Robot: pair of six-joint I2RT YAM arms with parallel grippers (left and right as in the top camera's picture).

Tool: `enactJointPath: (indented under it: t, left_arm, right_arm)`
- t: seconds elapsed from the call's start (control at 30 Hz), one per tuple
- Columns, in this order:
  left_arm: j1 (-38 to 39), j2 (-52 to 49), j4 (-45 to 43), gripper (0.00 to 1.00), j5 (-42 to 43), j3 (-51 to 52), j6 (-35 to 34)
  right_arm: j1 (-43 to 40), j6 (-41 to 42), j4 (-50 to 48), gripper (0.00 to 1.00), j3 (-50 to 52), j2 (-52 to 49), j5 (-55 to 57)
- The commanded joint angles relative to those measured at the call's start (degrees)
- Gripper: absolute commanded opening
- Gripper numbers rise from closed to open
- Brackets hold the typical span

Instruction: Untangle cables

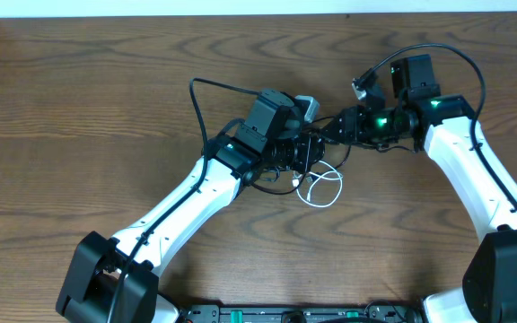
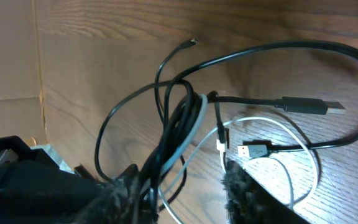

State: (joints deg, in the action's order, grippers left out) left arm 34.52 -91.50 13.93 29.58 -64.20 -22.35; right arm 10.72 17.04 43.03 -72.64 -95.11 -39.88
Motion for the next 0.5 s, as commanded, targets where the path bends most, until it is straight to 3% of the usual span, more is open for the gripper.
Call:
enactJointPath:
  t: [0.0, 0.23, 0.37, 0.47]
  left_arm:
    - [-0.22, 1.51, -0.11, 0.07, -0.44, -0.15, -2.01]
    - [-0.24, 1.51, -0.04, 0.07, -0.52, -0.15, -1.97]
    - [-0.22, 1.51, 0.15, 0.07, -2.23, -0.15, -1.92]
    - [-0.22, 1.51, 0.13, 0.07, -3.28, -0.15, -1.75]
  right_arm:
    - [1.79, -1.42, 0.04, 0.38, 0.26, -0.07, -1.03]
    - [2.93, -0.31, -0.31, 0.35, 0.28, -0.07, -2.49]
    - [2.95, 3.23, 2.54, 0.22, 0.37, -0.07, 1.27]
    - [2.95, 5.55, 4.31, 0.19, 0.46, -0.09, 5.92]
